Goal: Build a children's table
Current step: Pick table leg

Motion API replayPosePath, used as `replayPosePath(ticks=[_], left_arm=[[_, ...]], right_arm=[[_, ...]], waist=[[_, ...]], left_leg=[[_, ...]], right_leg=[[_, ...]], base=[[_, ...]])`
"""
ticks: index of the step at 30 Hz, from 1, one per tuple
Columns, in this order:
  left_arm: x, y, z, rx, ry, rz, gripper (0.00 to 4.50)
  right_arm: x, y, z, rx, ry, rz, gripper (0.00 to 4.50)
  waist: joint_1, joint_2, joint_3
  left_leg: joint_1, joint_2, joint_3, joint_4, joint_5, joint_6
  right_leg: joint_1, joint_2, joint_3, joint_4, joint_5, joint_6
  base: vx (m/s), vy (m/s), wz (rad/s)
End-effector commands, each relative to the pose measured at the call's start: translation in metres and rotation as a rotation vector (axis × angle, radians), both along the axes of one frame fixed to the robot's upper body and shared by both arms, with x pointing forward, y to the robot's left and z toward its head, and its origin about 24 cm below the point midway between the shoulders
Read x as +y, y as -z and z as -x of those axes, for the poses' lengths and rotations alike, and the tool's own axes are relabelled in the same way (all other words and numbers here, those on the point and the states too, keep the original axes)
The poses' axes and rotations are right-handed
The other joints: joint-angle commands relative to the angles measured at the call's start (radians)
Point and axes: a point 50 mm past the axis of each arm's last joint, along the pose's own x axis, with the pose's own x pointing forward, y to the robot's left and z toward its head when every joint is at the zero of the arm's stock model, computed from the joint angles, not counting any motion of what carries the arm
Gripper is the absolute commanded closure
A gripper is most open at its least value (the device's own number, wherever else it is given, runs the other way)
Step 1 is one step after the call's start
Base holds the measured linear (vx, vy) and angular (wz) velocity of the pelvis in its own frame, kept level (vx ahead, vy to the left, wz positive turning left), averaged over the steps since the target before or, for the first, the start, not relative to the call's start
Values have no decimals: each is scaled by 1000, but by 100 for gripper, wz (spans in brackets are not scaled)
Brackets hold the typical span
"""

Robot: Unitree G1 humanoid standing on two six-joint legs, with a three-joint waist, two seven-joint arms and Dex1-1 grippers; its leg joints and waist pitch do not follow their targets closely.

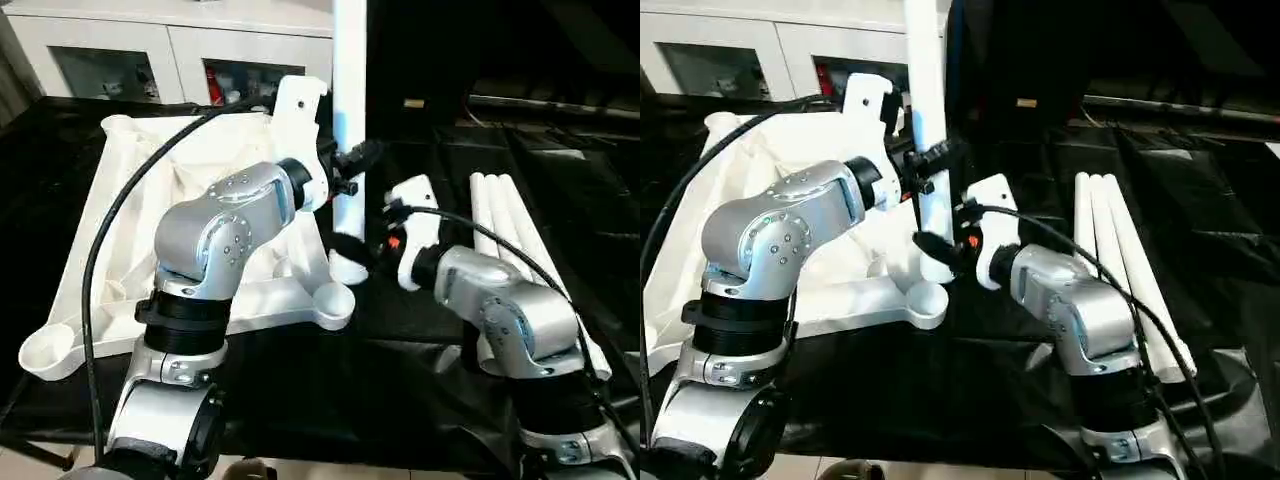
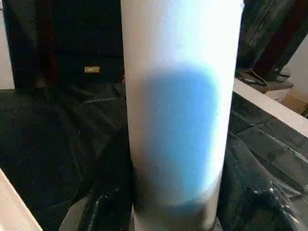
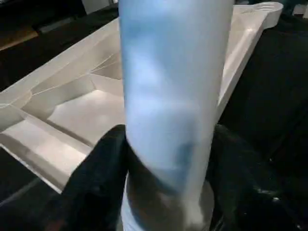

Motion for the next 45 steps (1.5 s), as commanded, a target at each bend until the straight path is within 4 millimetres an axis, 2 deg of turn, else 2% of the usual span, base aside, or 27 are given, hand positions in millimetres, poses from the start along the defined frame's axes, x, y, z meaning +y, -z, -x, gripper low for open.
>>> replayPosePath(ticks=[1, 7, 8, 10, 13, 15, 18, 20, 21, 22, 24, 32, 38, 44, 45], left_arm=[[-1, -7, 1, -40, 0, -8, 262], [0, -3, 0, -48, -2, -47, 262], [0, -2, 0, -55, 5, -56, 227], [-2, -1, 3, -60, 69, -66, 192], [-3, -2, 14, -63, 228, -20, 182], [-3, -2, 16, -66, 253, -13, 170], [3, 1, 19, -46, 327, 20, 141], [10, 4, 26, -39, 420, 31, 124], [14, 6, 28, -35, 460, 29, 124], [16, 6, 28, -31, 462, 29, 150], [19, 5, 27, -29, 459, 55, 169], [25, -1, 25, -27, 464, 127, 242], [27, -5, 20, -18, 441, 192, 253], [26, -4, 12, -17, 358, 148, 254], [26, -4, 12, -18, 360, 145, 254]], right_arm=[[-3, 0, -3, 8, 16, 21, 235], [-3, -1, -3, 4, -2, 2, 256], [-3, -2, -3, 2, -12, -6, 257], [-4, -5, 0, -7, -50, -34, 257], [-6, -13, 8, -35, -139, -103, 257], [-7, -16, 10, -47, -170, -124, 257], [-13, -24, 18, -58, -258, -182, 257], [-19, -26, 24, -52, -315, -203, 257], [-24, -26, 26, -45, -348, -203, 257], [-25, -26, 27, -43, -357, -202, 257], [-29, -27, 29, -43, -392, -204, 257], [-37, -28, 36, -24, -455, -207, 257], [-38, -26, 40, -7, -493, -207, 257], [-37, -23, 37, -20, -463, -180, 257], [-37, -23, 37, -21, -460, -179, 222]], waist=[[-6, -4, -71], [-6, -4, -70], [-5, -3, -71], [-4, -2, -71], [-4, 0, -73], [-3, 0, -73], [-1, -1, -71], [1, 2, -71], [-1, 3, -70], [-2, 5, -70], [-2, 4, -68], [1, 0, -70], [2, -4, -71], [3, -4, -72], [2, -3, -72]], left_leg=[[28, 57, -25, -62, -53, -30], [27, 57, -25, -62, -54, -27], [28, 58, -26, -62, -57, -29], [28, 57, -26, -62, -57, -29], [27, 58, -25, -61, -48, -28], [27, 58, -24, -60, -48, -19], [27, 57, -23, -59, -62, -9], [28, 59, -25, -61, -76, -10], [30, 58, -25, -62, -83, -16], [30, 58, -24, -63, -90, -19], [31, 58, -22, -62, -113, -26], [27, 57, -22, -59, -91, -14], [26, 55, -21, -56, -75, -2], [26, 56, -23, -56, -78, -1], [26, 57, -23, -56, -76, 0]], right_leg=[[41, -87, 50, -65, 98, -172], [42, -87, 50, -66, 95, -172], [42, -88, 50, -66, 91, -170], [42, -87, 50, -66, 92, -168], [42, -87, 49, -61, 117, -175], [43, -86, 48, -59, 138, -186], [43, -89, 49, -62, 112, -195], [42, -87, 48, -63, 85, -192], [39, -84, 47, -63, 71, -190], [38, -84, 47, -65, 59, -192], [38, -87, 48, -69, 25, -198], [40, -88, 49, -67, 23, -206], [41, -87, 48, -66, 41, -212], [42, -88, 48, -67, 24, -211], [41, -88, 48, -67, 26, -210]], base=[[0, 0, 0], [0, 0, 0], [0, 0, 0], [0, 0, 0], [0, 0, 0], [0, 0, 0], [0, 0, 0], [0, 0, 0], [0, 0, 0], [0, 0, 0], [0, 0, 0], [0, 0, 0], [0, 0, 0], [0, 0, 0], [0, 0, 0]])
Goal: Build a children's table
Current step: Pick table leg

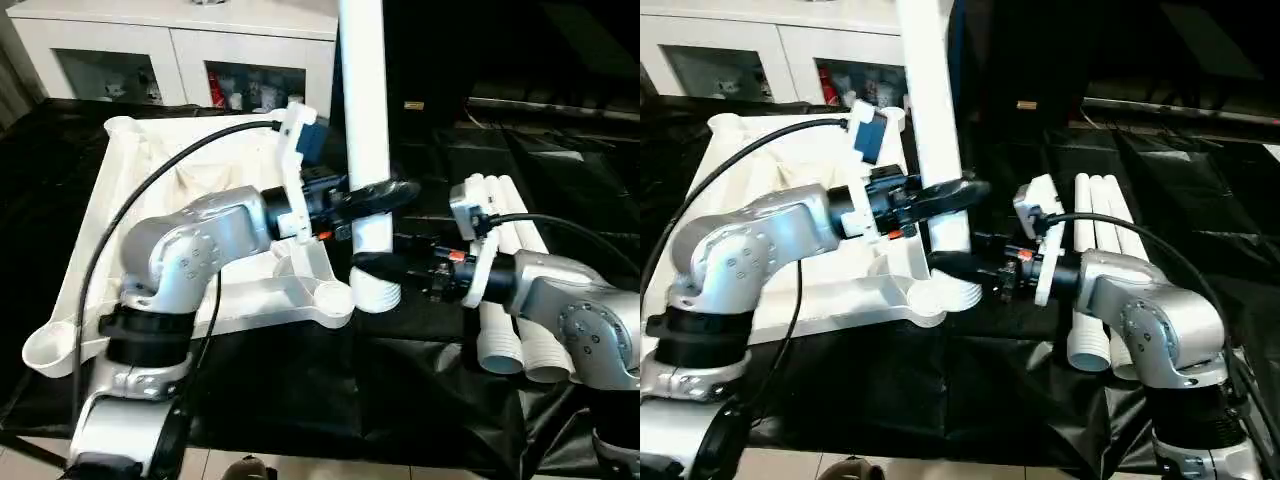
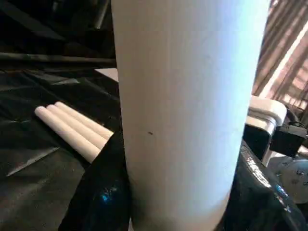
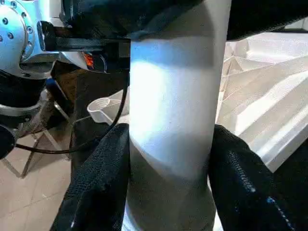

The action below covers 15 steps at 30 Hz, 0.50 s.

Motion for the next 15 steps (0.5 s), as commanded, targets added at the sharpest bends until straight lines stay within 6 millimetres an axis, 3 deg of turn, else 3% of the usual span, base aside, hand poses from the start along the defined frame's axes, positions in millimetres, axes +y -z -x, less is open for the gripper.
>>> replayPosePath(ticks=[1, 9, 15], left_arm=[[18, -10, -13, -63, -160, -36, 255], [8, -6, -3, -104, -58, -101, 255], [3, -5, 3, -118, 13, -108, 255]], right_arm=[[8, 2, 5, -2, -48, 7, 201], [14, 6, 5, 17, -65, 8, 141], [17, 4, 3, 11, -103, 20, 138]], waist=[[-2, -4, -72], [-2, -1, -72], [-3, -6, -71]], left_leg=[[25, 57, -22, -60, -76, 0], [28, 58, -23, -61, -79, -7], [25, 56, -22, -61, -74, -7]], right_leg=[[41, -87, 47, -71, 29, -210], [39, -86, 47, -71, 28, -203], [41, -86, 47, -70, 22, -199]], base=[[0, 0, 0], [0, 0, 0], [0, 0, 0]])
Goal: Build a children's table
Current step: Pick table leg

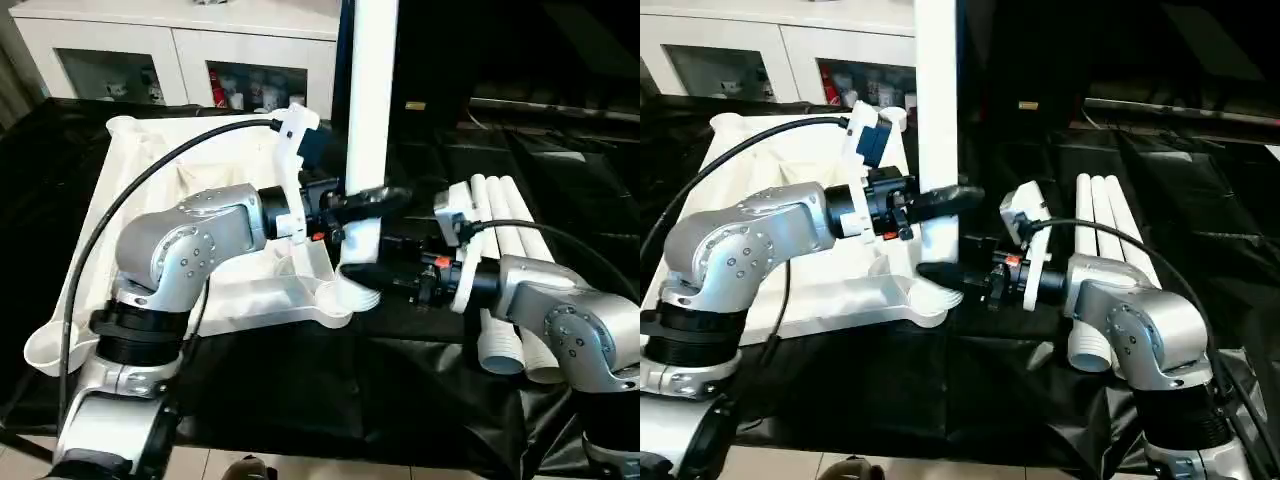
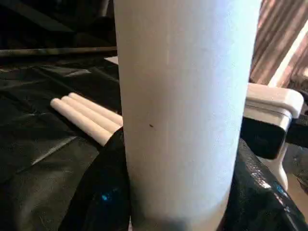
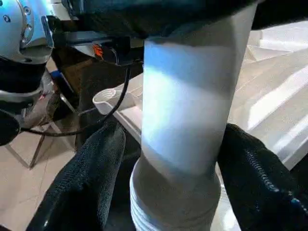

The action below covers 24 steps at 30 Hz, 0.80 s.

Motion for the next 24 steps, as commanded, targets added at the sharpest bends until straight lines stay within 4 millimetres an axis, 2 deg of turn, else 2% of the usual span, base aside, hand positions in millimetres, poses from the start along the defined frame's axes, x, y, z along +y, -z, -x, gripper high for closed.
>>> replayPosePath(ticks=[1, 14, 15, 22, 24], left_arm=[[-2, -7, 4, -56, 23, 6, 255], [-4, -10, 11, -40, 82, 48, 255], [-4, -10, 11, -40, 85, 48, 255], [-2, -8, 11, -41, 80, 40, 255], [-1, -9, 10, -53, 70, 38, 199]], right_arm=[[6, -4, 1, -16, -68, -4, 138], [6, -9, -7, -37, -82, -2, 138], [7, -9, -7, -36, -85, -7, 155], [8, -9, -6, -21, -109, -31, 218], [8, -9, -5, -20, -110, -31, 244]], waist=[[-3, -8, -71], [-2, -10, -69], [-2, -12, -69], [-1, -10, -71], [-1, -9, -70]], left_leg=[[26, 56, -22, -61, -75, -6], [25, 57, -21, -61, -86, -5], [25, 55, -20, -61, -84, -3], [24, 55, -20, -59, -68, 4], [24, 55, -20, -59, -73, 4]], right_leg=[[40, -86, 47, -70, 20, -201], [38, -87, 47, -72, -25, -202], [38, -87, 47, -73, -25, -200], [38, -85, 47, -69, 4, -203], [38, -86, 47, -70, -1, -204]], base=[[0, 0, 0], [0, 0, 0], [0, 0, 0], [0, 0, 0], [0, 0, 0]])
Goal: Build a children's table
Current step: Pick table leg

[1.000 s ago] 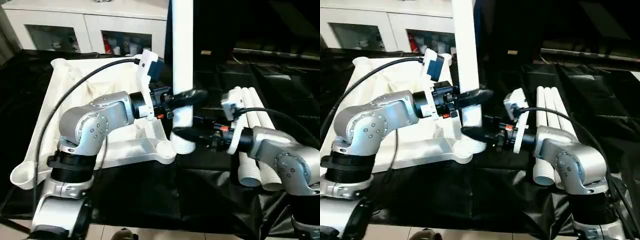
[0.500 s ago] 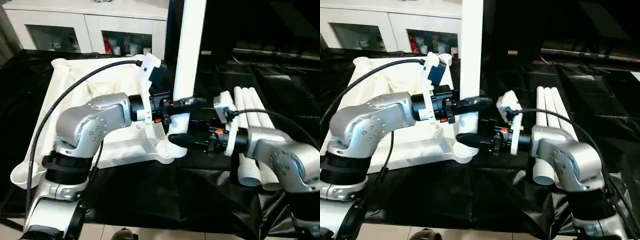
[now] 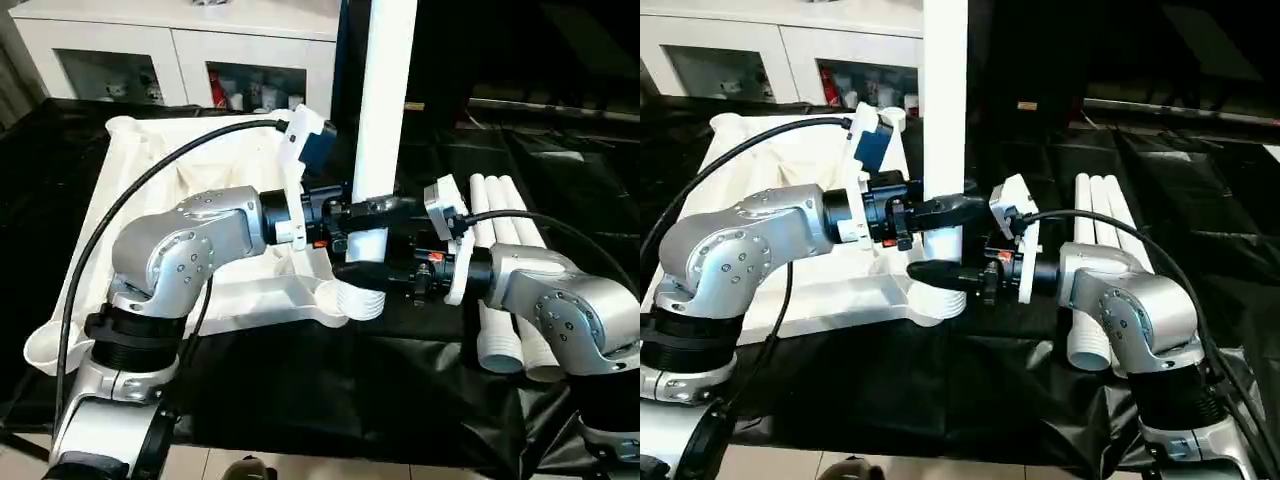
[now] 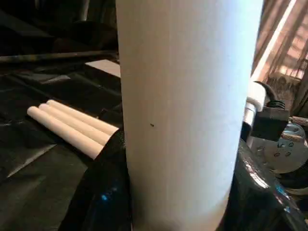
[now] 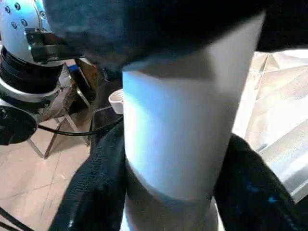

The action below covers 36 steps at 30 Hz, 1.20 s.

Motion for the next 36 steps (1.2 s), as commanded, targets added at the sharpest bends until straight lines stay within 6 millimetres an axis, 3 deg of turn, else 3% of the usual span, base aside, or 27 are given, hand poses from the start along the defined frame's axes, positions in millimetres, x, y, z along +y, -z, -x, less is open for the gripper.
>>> replayPosePath(ticks=[1, 5, 7, 11, 12, 16, 18, 20, 23, 26, 29, 32, 35, 36], left_arm=[[2, -6, 0, -35, -13, 6, 185], [3, -12, -4, -18, -30, 35, 177], [5, -16, -10, -38, -85, 29, 144], [6, -20, -13, -49, -91, 36, 137], [7, -22, -13, -51, -93, 42, 108], [8, -24, -15, -48, -105, 49, 99], [8, -26, -14, -52, -94, 60, 70], [9, -28, -13, -48, -92, 75, 114], [10, -31, -14, -42, -92, 95, 113], [12, -34, -16, -17, -96, 122, 161], [12, -34, -15, -3, -88, 120, 157], [11, -33, -15, 6, -88, 120, 207], [11, -32, -16, 13, -97, 114, 203], [11, -32, -16, 13, -97, 114, 231]], right_arm=[[2, -2, 2, 1, -27, -18, 248], [2, 1, 2, 0, -19, -10, 256], [3, 2, 3, 0, -21, -7, 257], [3, 2, 3, 0, -20, -5, 258], [3, 3, 3, -1, -20, -5, 258], [3, 3, 3, -1, -19, -3, 258], [3, 3, 3, -1, -18, -3, 258], [3, 4, 3, -1, -17, -3, 258], [3, 4, 3, -1, -15, -4, 258], [3, 4, 2, -1, -17, -3, 259], [3, 3, 2, -2, -18, -3, 259], [4, 3, 2, -2, -19, -3, 259], [4, 3, 1, -6, -18, 0, 259], [4, 3, 1, -6, -18, 0, 259]], waist=[[-2, -9, -71], [-2, -8, -71], [-2, -5, -72], [-1, -7, -72], [-1, -7, -72], [-1, -6, -73], [-1, -5, -72], [-1, -6, -72], [0, -7, -72], [-1, -9, -72], [0, -8, -72], [0, -9, -72], [1, -10, -72], [1, -9, -72]], left_leg=[[24, 55, -20, -60, -76, 2], [26, 55, -20, -60, -83, -3], [25, 55, -21, -60, -80, -3], [24, 54, -21, -59, -76, -1], [24, 54, -21, -59, -74, 0], [25, 54, -21, -58, -72, 1], [25, 55, -22, -59, -76, 0], [25, 55, -21, -59, -82, -3], [27, 55, -21, -59, -85, -3], [24, 54, -21, -59, -78, -2], [25, 55, -21, -58, -74, 2], [24, 54, -21, -58, -71, 3], [25, 54, -20, -58, -71, 4], [24, 54, -20, -58, -71, 4]], right_leg=[[40, -86, 47, -73, -3, -203], [39, -86, 47, -75, -15, -203], [39, -85, 47, -73, -2, -205], [41, -86, 47, -73, 6, -203], [41, -86, 47, -72, 8, -203], [41, -86, 46, -71, 18, -207], [40, -85, 46, -72, 15, -209], [41, -86, 46, -71, 12, -213], [39, -86, 46, -72, 4, -215], [41, -86, 46, -71, 18, -216], [40, -87, 46, -70, 14, -217], [41, -86, 46, -70, 19, -213], [41, -87, 46, -71, 10, -214], [41, -87, 46, -71, 10, -213]], base=[[0, 0, 0], [0, 0, 0], [0, 0, 0], [0, 0, 0], [0, 0, 0], [0, 0, 0], [0, 0, 0], [0, 0, 0], [0, 0, 0], [0, 0, 0], [0, 0, 0], [0, 0, 0], [0, 0, 0], [0, 0, 0]])
